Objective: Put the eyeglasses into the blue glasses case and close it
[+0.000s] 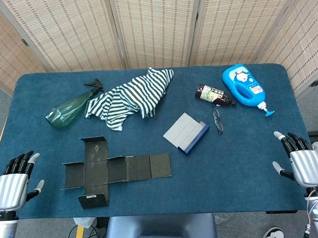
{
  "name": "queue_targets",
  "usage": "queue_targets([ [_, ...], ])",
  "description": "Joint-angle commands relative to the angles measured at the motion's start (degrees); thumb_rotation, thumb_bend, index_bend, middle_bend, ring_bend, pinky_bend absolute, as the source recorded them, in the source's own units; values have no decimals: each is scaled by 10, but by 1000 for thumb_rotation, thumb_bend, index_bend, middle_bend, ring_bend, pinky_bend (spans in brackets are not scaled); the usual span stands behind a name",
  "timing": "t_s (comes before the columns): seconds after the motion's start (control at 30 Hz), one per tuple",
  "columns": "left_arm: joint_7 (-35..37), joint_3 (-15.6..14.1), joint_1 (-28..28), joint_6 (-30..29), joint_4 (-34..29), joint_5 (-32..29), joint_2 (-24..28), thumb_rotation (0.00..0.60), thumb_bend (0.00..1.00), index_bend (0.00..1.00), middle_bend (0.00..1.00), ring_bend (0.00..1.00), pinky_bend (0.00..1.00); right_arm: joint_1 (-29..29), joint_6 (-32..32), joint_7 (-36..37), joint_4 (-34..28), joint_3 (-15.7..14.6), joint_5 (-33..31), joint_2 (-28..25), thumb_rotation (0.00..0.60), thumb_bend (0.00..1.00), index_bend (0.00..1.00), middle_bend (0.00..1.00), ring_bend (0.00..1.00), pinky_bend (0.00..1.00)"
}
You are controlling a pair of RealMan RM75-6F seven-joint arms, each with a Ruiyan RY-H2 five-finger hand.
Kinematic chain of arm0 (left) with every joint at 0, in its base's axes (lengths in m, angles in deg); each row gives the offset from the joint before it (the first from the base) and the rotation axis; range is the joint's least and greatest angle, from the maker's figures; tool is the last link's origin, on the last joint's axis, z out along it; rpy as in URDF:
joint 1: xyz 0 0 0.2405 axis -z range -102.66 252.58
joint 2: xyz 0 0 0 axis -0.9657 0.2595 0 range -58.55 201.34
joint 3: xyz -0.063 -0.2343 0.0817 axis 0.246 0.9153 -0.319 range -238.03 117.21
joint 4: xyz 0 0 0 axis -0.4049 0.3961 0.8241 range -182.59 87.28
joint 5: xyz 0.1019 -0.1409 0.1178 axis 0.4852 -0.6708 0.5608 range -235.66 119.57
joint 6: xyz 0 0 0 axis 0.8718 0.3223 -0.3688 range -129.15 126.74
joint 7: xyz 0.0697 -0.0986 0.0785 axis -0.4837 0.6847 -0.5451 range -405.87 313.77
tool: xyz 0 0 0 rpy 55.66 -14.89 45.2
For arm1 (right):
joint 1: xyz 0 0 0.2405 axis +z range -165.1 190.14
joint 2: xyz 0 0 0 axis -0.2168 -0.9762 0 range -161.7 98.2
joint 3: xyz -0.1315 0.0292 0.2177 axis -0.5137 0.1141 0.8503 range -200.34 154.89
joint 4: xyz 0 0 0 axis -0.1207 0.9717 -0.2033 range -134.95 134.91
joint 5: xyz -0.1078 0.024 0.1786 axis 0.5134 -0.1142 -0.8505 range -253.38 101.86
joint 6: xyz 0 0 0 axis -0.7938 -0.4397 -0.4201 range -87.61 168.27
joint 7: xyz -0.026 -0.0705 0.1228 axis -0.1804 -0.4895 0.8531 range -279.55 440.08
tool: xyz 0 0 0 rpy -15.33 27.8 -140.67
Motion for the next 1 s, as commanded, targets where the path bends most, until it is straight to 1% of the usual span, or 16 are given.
queue_targets([
  [0.03,-4,0,0,1,-1,-3,-2,600,320,167,140,148,188,1,1,0,2,0,-2,2,600,270,101,228,169,191],
  [0.4,-2,-1,-1,-3,-4,2,-2,600,319,167,140,149,188,-4,-9,0,-2,-4,1,0,600,271,102,238,178,191],
  [0.57,9,-3,-4,-8,-3,8,4,600,320,167,140,149,188,-21,-27,-5,-10,-9,-4,0,600,271,102,259,191,209],
  [0.67,17,-4,-5,-10,-2,10,7,600,320,167,140,148,189,-27,-35,-10,-16,-10,-5,-1,600,271,102,285,220,225],
  [0.73,21,-5,-6,-12,-2,14,8,600,319,167,140,148,188,-26,-37,-22,-22,-7,-6,0,600,272,109,323,253,238],
  [0.77,23,-5,-7,-14,-2,16,9,600,319,167,140,149,188,-24,-38,-31,-25,-5,-5,3,600,272,123,361,279,240],
  [0.83,28,-6,-8,-18,-1,20,9,600,319,167,140,149,188,-16,-31,-48,-30,-2,-2,7,600,271,154,471,363,272],
  [0.9,32,-7,-10,-22,1,23,9,600,320,167,140,149,189,-3,-13,-62,-37,0,-3,8,600,271,161,542,455,358],
  [0.97,34,-7,-12,-25,1,23,10,600,319,167,140,149,188,12,9,-76,-43,3,-4,7,600,271,164,620,574,491],
  [1.0,36,-7,-14,-28,1,24,12,600,319,167,140,149,188,23,25,-86,-48,6,-7,5,600,273,166,657,628,538],
])
